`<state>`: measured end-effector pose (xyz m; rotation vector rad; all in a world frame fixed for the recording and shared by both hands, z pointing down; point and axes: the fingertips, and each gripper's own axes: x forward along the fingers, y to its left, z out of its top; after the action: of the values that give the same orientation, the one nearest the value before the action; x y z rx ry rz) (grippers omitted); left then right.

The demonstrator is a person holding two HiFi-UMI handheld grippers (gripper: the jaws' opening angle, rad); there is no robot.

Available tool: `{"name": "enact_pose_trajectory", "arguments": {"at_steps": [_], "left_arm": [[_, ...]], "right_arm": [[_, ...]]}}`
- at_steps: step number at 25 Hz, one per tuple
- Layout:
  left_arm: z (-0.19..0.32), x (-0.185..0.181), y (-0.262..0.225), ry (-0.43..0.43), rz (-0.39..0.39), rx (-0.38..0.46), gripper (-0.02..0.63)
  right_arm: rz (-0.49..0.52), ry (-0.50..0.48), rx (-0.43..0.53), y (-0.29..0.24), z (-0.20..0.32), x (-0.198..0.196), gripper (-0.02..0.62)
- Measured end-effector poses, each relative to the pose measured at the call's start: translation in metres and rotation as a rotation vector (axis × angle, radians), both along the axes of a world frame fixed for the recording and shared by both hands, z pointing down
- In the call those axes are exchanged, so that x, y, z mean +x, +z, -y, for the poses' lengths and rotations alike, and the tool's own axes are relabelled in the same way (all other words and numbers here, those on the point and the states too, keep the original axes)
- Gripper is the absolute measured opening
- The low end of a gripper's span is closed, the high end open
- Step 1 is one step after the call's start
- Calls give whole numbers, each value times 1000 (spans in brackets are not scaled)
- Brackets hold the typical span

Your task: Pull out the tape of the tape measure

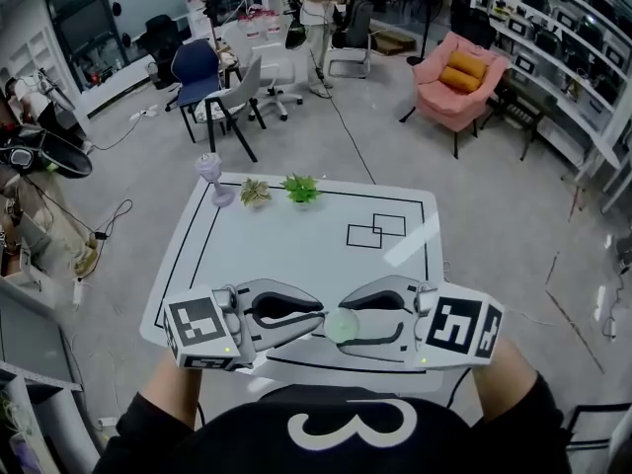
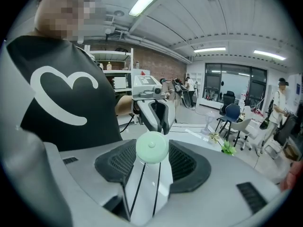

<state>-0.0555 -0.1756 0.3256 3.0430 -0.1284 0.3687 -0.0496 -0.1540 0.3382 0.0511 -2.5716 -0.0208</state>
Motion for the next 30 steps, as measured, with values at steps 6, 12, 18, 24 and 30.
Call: {"name": "enact_pose_trajectory", "arguments": {"at_steps": [6,12,18,24,30], "left_arm": [[1,3,3,31,28,27,15],[7,3,5,-15,39,41,11],[12,-1,11,-61,25,16,9],[33,-17,20,-173,13,-10,9],[52,-35,19,-330,22,13,9]], "right_arm": [[-21,-4,7,4,6,0,218],[-12,24,17,5,10,-2,219],[-2,59,7,13,15,2,218],[-8,134,-5,24,31,12,218],[17,233,22,23,45,21,218]]}}
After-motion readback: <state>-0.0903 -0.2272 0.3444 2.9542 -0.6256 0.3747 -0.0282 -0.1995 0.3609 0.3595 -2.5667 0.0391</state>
